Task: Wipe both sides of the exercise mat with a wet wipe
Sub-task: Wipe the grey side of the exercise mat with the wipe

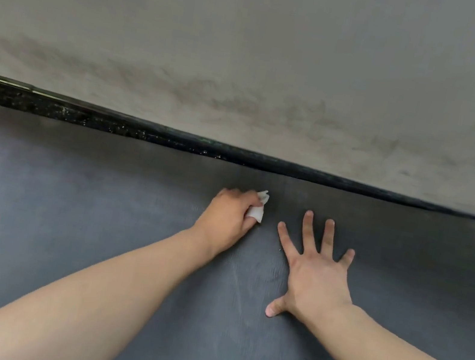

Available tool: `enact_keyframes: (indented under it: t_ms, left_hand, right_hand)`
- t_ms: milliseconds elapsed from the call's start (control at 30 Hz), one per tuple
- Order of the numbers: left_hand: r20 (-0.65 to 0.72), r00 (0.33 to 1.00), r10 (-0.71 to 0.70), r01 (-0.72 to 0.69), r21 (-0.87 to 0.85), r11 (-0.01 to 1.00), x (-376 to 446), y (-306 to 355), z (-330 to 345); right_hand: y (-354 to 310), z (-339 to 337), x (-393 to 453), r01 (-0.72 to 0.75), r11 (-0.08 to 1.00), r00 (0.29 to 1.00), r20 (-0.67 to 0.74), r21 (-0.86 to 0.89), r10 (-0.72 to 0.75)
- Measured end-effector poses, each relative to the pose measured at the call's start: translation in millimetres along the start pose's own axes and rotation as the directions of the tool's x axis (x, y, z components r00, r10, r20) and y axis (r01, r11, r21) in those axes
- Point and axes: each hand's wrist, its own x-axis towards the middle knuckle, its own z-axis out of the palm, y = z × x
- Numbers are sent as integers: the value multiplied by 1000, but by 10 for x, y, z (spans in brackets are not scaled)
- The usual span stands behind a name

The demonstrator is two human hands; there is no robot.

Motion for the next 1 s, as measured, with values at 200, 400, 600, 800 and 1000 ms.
enact_keyframes:
  t_ms: [200, 400, 600, 800, 1000]
  left_hand:
    - [-178, 899, -401, 404, -21, 915, 369, -108, -241]
    - [-31, 987, -156, 155, -26, 988, -5, 243, 84]
    - [-147, 972, -185, 201, 98, 975, 341, -306, -271]
    - [66, 977, 201, -205, 76, 976, 199, -174, -46]
    - [-251, 967, -38, 64, 96, 993, 356, -258, -116]
  right_hand:
    - [17, -40, -14, 24, 999, 999, 31, 24, -25]
    - [33, -5, -10, 22, 999, 1000, -2, 32, -22]
    - [5, -12, -12, 7, 999, 1000, 6, 40, -7]
    - [14, 17, 0, -3, 999, 999, -51, 37, 5]
    - [-47, 1, -57, -55, 996, 997, -54, 73, 59]
